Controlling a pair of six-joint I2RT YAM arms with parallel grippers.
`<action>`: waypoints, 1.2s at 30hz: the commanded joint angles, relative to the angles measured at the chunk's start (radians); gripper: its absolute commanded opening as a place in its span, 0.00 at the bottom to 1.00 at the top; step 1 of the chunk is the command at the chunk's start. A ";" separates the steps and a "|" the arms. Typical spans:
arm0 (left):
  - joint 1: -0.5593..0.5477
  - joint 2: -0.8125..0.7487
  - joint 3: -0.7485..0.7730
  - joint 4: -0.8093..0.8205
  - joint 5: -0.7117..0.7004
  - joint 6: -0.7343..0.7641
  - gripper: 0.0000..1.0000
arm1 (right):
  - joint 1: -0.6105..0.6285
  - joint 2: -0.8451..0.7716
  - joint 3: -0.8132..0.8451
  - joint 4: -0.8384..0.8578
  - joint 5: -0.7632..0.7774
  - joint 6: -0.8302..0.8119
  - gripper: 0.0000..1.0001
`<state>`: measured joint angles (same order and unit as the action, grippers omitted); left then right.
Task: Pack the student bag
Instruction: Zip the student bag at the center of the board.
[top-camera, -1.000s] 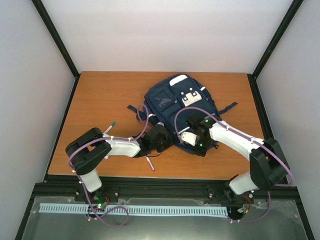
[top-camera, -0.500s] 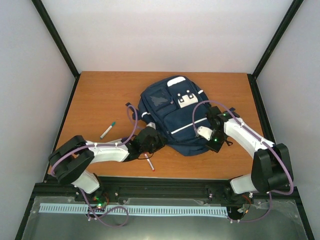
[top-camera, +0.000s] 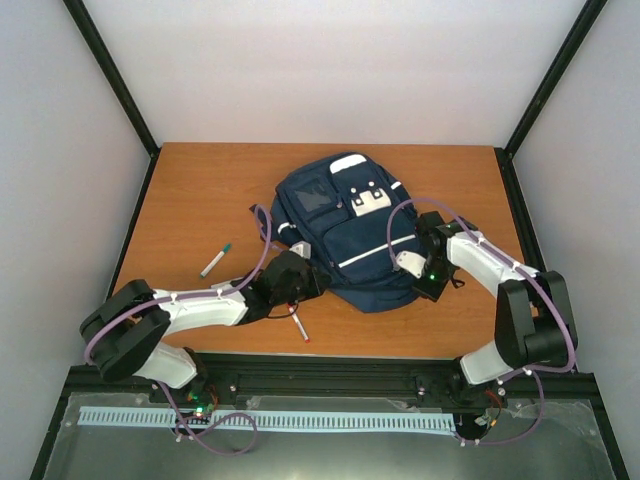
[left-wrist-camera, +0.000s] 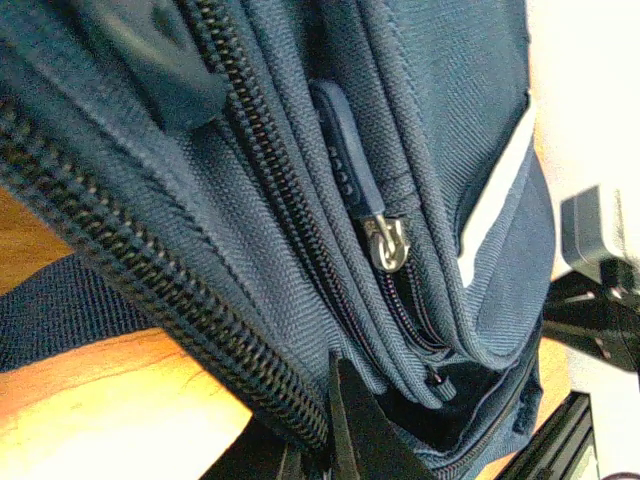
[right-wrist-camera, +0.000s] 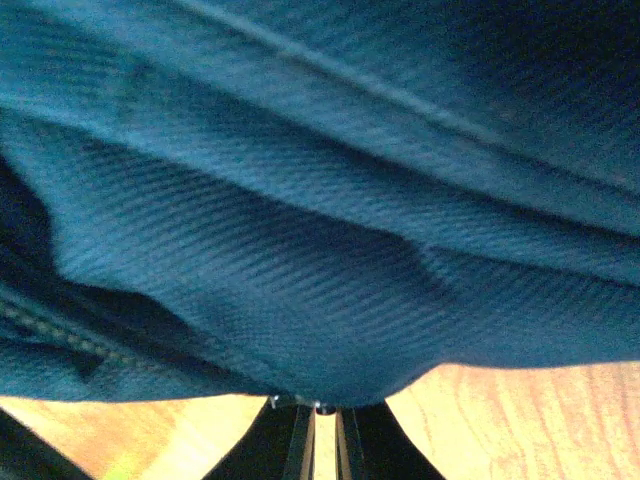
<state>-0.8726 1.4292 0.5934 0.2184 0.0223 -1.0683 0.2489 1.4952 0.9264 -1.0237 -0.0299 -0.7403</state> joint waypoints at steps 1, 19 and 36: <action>0.030 -0.082 -0.023 0.020 -0.023 0.152 0.01 | -0.038 0.035 -0.024 0.092 0.185 -0.001 0.03; 0.035 0.055 0.003 0.079 -0.094 0.200 0.01 | 0.049 -0.158 -0.101 0.009 0.207 -0.039 0.03; 0.271 0.219 0.378 -0.082 -0.041 0.372 0.36 | 0.334 -0.139 0.012 -0.014 -0.061 0.152 0.03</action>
<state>-0.6689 1.6558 0.8635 0.1188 0.0326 -0.7471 0.5598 1.3087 0.8520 -0.9916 0.0124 -0.6445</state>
